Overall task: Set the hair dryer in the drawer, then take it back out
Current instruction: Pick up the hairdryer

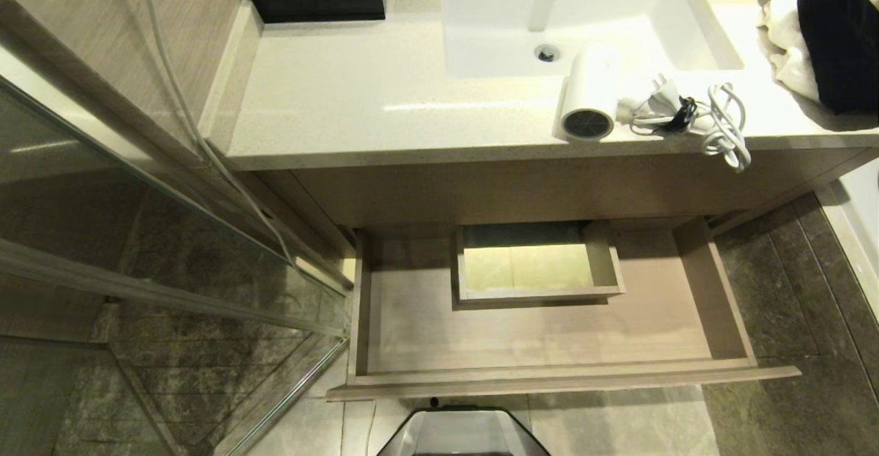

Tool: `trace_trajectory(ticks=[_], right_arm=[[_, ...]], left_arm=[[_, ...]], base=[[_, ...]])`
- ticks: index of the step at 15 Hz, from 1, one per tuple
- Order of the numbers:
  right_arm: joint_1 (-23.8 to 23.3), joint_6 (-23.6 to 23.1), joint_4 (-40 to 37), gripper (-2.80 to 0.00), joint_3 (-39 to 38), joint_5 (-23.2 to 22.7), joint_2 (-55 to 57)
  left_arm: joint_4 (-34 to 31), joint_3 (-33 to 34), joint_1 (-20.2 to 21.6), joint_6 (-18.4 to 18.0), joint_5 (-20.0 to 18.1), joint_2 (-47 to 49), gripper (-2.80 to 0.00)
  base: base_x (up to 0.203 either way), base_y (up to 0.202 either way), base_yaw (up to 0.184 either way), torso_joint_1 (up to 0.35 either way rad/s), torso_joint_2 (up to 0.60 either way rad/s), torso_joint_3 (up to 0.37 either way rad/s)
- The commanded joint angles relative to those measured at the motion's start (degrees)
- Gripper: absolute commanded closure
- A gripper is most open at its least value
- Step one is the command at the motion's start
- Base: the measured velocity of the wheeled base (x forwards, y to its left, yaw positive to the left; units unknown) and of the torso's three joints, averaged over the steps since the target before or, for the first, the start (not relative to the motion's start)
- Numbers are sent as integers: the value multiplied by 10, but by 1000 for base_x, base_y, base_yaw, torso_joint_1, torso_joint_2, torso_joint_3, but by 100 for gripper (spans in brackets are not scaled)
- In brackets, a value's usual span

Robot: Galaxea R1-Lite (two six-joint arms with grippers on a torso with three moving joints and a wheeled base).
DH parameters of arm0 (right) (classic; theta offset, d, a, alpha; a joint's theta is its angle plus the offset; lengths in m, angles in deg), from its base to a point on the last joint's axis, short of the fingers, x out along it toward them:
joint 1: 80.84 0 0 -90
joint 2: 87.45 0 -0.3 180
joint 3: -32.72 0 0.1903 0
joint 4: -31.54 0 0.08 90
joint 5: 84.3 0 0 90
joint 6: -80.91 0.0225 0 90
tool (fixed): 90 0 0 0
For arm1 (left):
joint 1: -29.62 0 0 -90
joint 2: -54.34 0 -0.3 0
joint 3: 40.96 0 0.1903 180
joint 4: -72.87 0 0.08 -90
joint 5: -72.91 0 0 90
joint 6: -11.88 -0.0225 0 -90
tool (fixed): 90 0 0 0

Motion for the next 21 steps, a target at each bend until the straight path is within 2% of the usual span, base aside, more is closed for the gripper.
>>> trace_trajectory(ticks=[1, 11, 21], right_arm=[[0, 1, 0, 0, 0, 1, -22], [1, -11, 0, 0, 0, -1, -22], [0, -5, 1, 0, 0, -1, -22]], left_arm=[[0, 1, 0, 0, 0, 0, 0], [0, 1, 0, 0, 0, 0, 0], [0, 1, 0, 0, 0, 0, 0]], base=[[0, 0, 0, 198, -4, 199], [0, 0, 0, 265, -55, 204], [0, 0, 0, 50, -21, 31]])
